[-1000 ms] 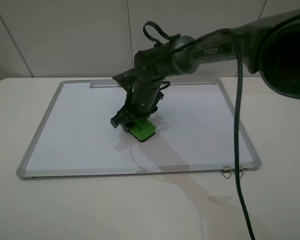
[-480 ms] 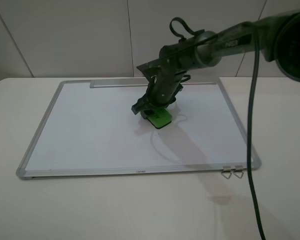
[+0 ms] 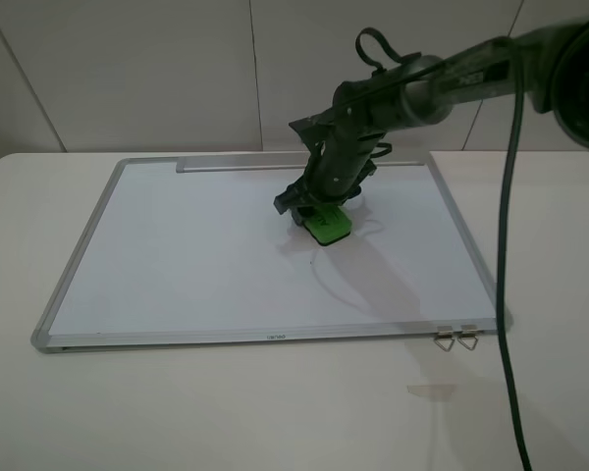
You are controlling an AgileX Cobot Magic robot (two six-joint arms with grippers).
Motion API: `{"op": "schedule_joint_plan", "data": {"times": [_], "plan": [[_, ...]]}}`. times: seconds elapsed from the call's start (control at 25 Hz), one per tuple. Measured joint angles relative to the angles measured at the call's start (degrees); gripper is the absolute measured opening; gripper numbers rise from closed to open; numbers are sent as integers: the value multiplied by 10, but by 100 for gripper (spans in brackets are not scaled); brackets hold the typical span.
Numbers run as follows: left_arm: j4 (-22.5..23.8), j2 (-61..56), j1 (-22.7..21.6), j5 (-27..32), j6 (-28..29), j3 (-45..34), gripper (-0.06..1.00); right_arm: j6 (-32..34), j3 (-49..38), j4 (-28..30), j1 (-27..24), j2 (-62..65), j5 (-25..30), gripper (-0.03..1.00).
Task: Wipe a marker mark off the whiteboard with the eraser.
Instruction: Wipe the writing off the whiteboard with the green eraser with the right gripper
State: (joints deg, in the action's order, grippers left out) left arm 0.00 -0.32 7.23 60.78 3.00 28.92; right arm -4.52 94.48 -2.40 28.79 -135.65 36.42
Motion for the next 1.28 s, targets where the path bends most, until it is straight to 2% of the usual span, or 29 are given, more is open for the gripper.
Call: {"op": "schedule_joint_plan", "data": {"times": [0.32,0.56,0.72,1.0,1.28], "plan": [[0,0,0,0,0,0,69,-1,0,-42,80,0,-1,59],[0,0,0,0,0,0,69,4,0,-45,84,0,4,59],[0,0,0,0,0,0,69,14,-22,-36,70,8,3,59],[0,0,0,0,0,0,69,15,-111,-18,31,32,-99,59],[0,0,0,0,0,0,69,15,-119,0,-51,40,-101,59]]}}
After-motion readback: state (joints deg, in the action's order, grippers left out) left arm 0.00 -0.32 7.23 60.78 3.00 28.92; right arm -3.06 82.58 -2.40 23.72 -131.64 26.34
